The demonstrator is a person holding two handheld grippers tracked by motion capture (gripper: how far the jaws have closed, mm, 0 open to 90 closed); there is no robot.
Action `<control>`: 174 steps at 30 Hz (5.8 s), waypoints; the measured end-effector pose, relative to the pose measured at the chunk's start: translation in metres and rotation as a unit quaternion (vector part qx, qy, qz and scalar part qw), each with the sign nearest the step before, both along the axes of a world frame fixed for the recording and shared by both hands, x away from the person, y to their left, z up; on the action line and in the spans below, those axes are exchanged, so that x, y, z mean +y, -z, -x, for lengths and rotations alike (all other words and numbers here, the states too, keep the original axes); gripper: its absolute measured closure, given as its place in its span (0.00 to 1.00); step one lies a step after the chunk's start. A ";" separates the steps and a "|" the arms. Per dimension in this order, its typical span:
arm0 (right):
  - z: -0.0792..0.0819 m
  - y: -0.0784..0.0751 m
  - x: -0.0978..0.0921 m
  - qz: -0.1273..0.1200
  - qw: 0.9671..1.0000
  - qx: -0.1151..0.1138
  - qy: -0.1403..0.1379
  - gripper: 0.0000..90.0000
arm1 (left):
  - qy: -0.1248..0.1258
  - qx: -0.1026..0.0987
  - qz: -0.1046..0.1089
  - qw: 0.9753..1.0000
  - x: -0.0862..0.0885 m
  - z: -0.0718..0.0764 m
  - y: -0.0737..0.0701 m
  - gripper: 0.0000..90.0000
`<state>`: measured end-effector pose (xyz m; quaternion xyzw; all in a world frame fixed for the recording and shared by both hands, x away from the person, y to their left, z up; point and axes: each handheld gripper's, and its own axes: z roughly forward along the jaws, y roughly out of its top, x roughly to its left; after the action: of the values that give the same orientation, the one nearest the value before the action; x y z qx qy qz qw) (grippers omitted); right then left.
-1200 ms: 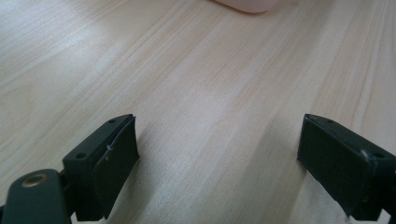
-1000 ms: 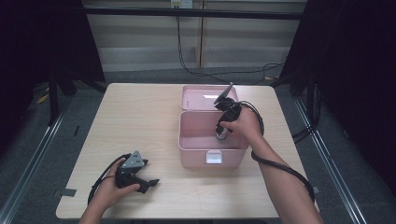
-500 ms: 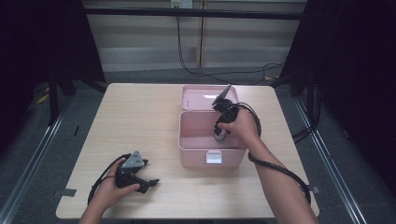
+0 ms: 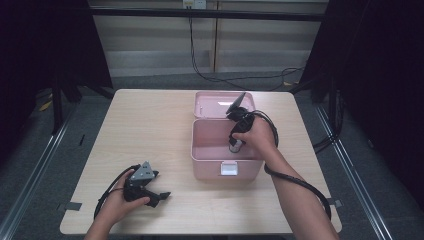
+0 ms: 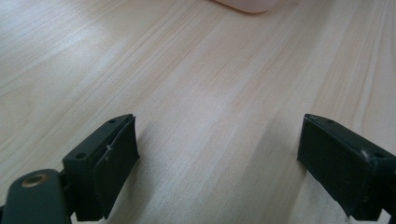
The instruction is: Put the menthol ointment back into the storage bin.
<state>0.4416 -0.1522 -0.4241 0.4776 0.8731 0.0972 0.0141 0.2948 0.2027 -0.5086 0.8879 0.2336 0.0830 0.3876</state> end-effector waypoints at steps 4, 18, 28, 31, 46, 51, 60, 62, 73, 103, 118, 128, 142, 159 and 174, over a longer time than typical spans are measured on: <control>0.000 -0.002 -0.002 -0.002 1.000 0.000 0.001 0.55 | 0.000 0.003 0.002 1.000 0.000 0.000 0.000 0.13; 0.006 -0.014 -0.010 0.001 1.000 -0.001 0.004 0.51 | 0.001 0.003 0.003 1.000 0.000 0.000 0.000 0.13; 0.014 -0.030 -0.014 -0.005 1.000 -0.009 -0.005 0.46 | 0.000 0.003 0.003 1.000 0.000 0.000 0.000 0.13; 0.018 -0.037 -0.015 -0.012 1.000 -0.011 -0.010 0.42 | 0.000 0.004 0.002 1.000 0.001 0.000 0.000 0.13; 0.035 -0.061 -0.004 0.001 0.998 -0.018 -0.067 0.31 | 0.001 0.004 0.002 1.000 0.000 0.000 0.000 0.13; 0.039 -0.074 -0.006 -0.007 0.997 -0.024 -0.076 0.30 | 0.001 0.000 -0.001 1.000 0.000 0.000 0.000 0.13; 0.046 -0.090 -0.017 -0.018 0.995 -0.029 -0.092 0.28 | 0.001 0.001 -0.002 1.000 0.000 0.000 0.000 0.13; 0.047 -0.091 -0.020 -0.019 0.994 -0.033 -0.101 0.28 | 0.001 0.001 -0.002 1.000 0.000 0.000 0.000 0.13; 0.055 -0.103 -0.041 -0.021 0.993 -0.040 -0.108 0.27 | 0.001 0.001 -0.002 1.000 0.000 0.000 0.000 0.13; 0.087 -0.105 -0.095 -0.046 0.992 -0.052 -0.105 0.26 | 0.000 0.001 0.000 1.000 0.000 0.001 0.000 0.13; 0.098 -0.084 -0.119 -0.037 0.993 -0.047 -0.103 0.26 | 0.001 0.001 -0.002 1.000 0.000 0.000 0.000 0.13; 0.107 -0.060 -0.128 -0.041 0.993 -0.034 -0.104 0.26 | 0.001 0.001 -0.002 1.000 0.000 0.000 0.000 0.13; 0.121 -0.028 -0.132 -0.050 0.992 -0.030 -0.114 0.25 | 0.001 0.001 -0.002 1.000 0.000 0.000 0.000 0.13; 0.136 0.012 -0.137 -0.065 0.991 -0.028 -0.115 0.24 | 0.001 0.000 -0.002 1.000 0.000 0.000 0.000 0.13; 0.150 0.046 -0.143 -0.082 0.989 -0.037 -0.113 0.23 | 0.001 0.001 -0.002 1.000 0.000 0.000 0.000 0.13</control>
<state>0.2921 -0.2955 -0.4698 0.3714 0.9094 0.1871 -0.0038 0.2943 0.2024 -0.5087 0.8890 0.2325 0.0823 0.3857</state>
